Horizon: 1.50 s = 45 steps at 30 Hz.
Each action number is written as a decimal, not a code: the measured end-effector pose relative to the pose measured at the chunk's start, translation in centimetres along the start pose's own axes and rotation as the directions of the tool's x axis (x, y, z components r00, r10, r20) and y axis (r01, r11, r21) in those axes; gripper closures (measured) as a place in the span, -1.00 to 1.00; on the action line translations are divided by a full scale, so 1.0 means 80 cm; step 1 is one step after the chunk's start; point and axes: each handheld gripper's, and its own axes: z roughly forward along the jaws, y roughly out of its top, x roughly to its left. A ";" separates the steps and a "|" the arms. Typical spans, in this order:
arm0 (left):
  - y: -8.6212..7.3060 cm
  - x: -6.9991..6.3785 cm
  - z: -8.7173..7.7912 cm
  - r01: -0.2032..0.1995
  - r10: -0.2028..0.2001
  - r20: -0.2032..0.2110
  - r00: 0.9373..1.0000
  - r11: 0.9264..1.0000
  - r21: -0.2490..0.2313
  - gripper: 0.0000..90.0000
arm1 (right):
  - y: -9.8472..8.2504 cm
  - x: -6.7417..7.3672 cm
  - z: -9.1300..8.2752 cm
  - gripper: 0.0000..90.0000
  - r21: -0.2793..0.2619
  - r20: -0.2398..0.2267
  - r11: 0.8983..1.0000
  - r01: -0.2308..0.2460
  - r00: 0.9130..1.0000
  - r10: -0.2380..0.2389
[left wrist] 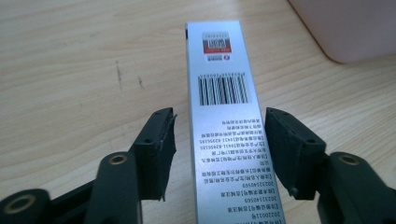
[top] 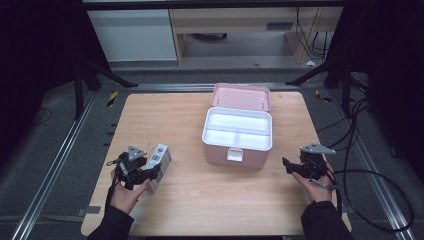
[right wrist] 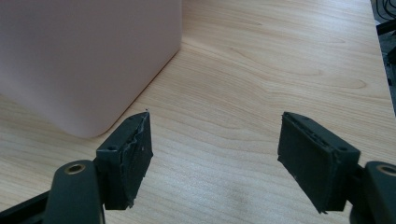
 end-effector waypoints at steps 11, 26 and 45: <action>0.003 0.013 0.004 -0.041 0.040 0.011 0.999 0.999 0.019 0.21 | 0.000 0.001 0.002 -0.31 0.001 -0.021 1.000 0.013 1.000 -0.013; 0.000 0.031 0.014 -0.082 0.083 -0.010 0.996 0.994 0.066 0.18 | 0.001 0.003 0.003 -0.31 0.002 -0.029 1.000 0.018 0.999 -0.018; -0.002 0.051 0.007 -0.056 0.058 -0.019 0.998 0.992 0.113 0.20 | 0.002 0.004 0.002 -0.29 -0.005 -0.035 1.000 0.021 0.999 -0.022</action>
